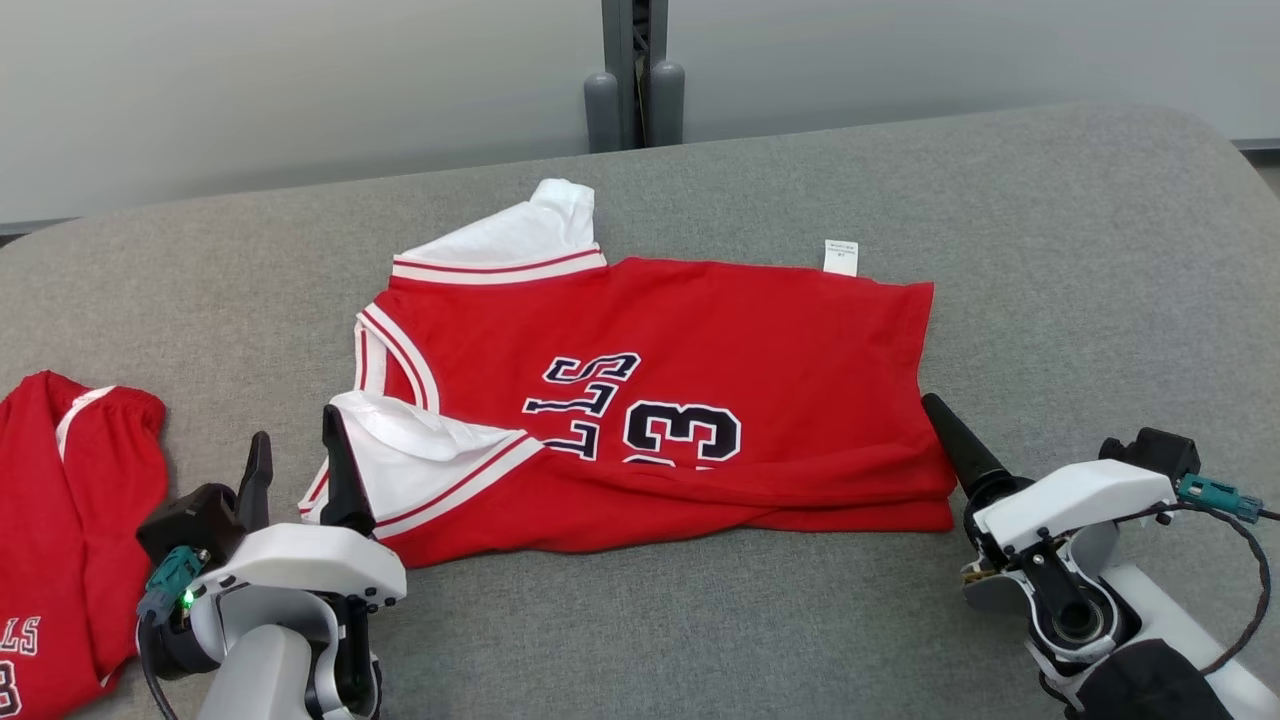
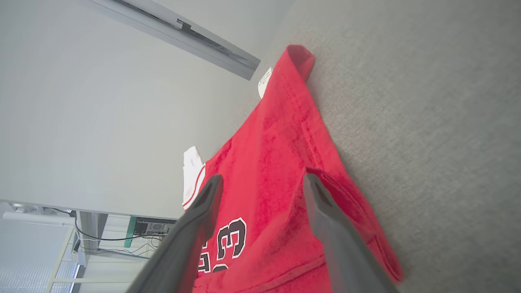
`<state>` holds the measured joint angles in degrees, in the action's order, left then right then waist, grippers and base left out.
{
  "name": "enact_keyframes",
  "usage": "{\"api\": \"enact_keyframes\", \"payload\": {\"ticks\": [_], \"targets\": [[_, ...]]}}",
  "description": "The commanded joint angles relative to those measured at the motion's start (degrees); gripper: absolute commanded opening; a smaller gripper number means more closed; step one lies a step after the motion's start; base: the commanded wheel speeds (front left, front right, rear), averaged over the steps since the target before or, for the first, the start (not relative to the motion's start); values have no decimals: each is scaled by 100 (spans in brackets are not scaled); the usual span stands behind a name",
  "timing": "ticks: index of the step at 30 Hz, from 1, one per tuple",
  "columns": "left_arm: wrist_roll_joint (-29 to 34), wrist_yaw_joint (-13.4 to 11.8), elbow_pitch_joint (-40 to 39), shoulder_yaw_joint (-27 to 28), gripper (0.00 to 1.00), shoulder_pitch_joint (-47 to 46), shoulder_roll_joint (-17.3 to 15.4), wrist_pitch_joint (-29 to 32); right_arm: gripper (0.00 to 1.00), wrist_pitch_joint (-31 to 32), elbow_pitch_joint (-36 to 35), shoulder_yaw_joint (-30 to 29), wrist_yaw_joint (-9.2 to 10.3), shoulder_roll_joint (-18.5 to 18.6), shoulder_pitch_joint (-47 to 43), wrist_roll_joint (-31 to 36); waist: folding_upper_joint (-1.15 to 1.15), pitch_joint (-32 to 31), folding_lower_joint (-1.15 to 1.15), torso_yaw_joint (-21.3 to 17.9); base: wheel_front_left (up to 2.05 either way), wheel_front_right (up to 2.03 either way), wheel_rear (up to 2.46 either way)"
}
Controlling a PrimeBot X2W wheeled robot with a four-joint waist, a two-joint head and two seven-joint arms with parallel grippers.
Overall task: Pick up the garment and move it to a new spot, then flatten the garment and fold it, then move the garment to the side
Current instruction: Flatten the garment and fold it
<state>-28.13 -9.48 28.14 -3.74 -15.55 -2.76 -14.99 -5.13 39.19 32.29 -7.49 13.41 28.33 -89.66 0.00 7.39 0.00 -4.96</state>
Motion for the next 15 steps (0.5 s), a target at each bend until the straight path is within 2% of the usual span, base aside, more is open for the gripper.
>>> {"api": "enact_keyframes", "payload": {"ticks": [1,10,12,15], "targets": [[0,-14,-112,41,100,116,-26,-22,100,-170,-121,45,-1,129,-138,157,0,-123,0,24,0,0,0],[225,72,-873,163,100,779,-26,-21,100,-988,-684,83,-1,566,-727,1170,0,-595,0,36,0,0,0],[288,72,-1035,217,100,956,-26,-21,100,-1026,-774,-238,-1,614,-872,1599,0,-659,0,13,0,0,0],[287,72,-1145,282,100,1190,-25,-21,100,-1013,-871,-909,-1,360,-1283,2114,0,-747,0,-19,0,0,0]]}}
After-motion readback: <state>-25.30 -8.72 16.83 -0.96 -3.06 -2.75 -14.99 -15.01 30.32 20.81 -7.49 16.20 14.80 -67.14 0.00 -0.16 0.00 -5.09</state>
